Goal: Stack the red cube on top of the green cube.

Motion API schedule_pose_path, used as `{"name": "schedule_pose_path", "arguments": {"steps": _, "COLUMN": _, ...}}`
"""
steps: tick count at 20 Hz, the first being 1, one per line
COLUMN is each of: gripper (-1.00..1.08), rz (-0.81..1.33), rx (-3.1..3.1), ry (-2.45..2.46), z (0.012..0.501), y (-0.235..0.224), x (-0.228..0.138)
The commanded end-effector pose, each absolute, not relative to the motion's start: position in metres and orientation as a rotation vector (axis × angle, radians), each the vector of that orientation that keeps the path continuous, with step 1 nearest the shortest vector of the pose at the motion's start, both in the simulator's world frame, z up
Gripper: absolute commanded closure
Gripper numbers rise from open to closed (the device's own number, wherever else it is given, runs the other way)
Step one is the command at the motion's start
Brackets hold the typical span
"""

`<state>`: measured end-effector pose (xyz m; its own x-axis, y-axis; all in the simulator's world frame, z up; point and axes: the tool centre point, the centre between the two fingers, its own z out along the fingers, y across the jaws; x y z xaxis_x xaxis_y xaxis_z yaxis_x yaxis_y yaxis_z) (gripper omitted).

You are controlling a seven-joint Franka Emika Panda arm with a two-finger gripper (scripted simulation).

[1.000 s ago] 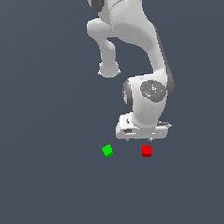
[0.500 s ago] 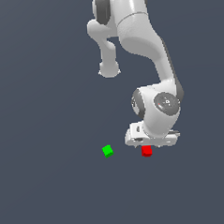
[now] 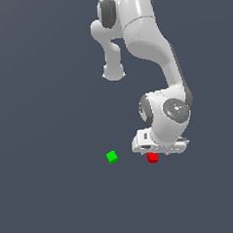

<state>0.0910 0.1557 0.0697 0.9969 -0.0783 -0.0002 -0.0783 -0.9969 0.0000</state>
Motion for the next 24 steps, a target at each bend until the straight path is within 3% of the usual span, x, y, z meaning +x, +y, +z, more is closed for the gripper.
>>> {"name": "schedule_pose_path", "arguments": {"steps": 1, "gripper": -0.92, "rz": -0.001, "rx": 3.139, "ry": -0.123, "z": 0.069, "y": 0.156, "x": 0.091}}
{"name": "schedule_pose_path", "arguments": {"steps": 19, "gripper": -0.92, "rz": 0.0, "rx": 3.139, "ry": -0.123, "z": 0.02, "y": 0.155, "x": 0.091}}
{"name": "schedule_pose_path", "arguments": {"steps": 20, "gripper": 1.08, "rz": 0.0, "rx": 3.139, "ry": -0.123, "z": 0.02, "y": 0.155, "x": 0.091}}
{"name": "schedule_pose_path", "arguments": {"steps": 24, "gripper": 1.08, "rz": 0.0, "rx": 3.139, "ry": -0.123, "z": 0.02, "y": 0.155, "x": 0.091}}
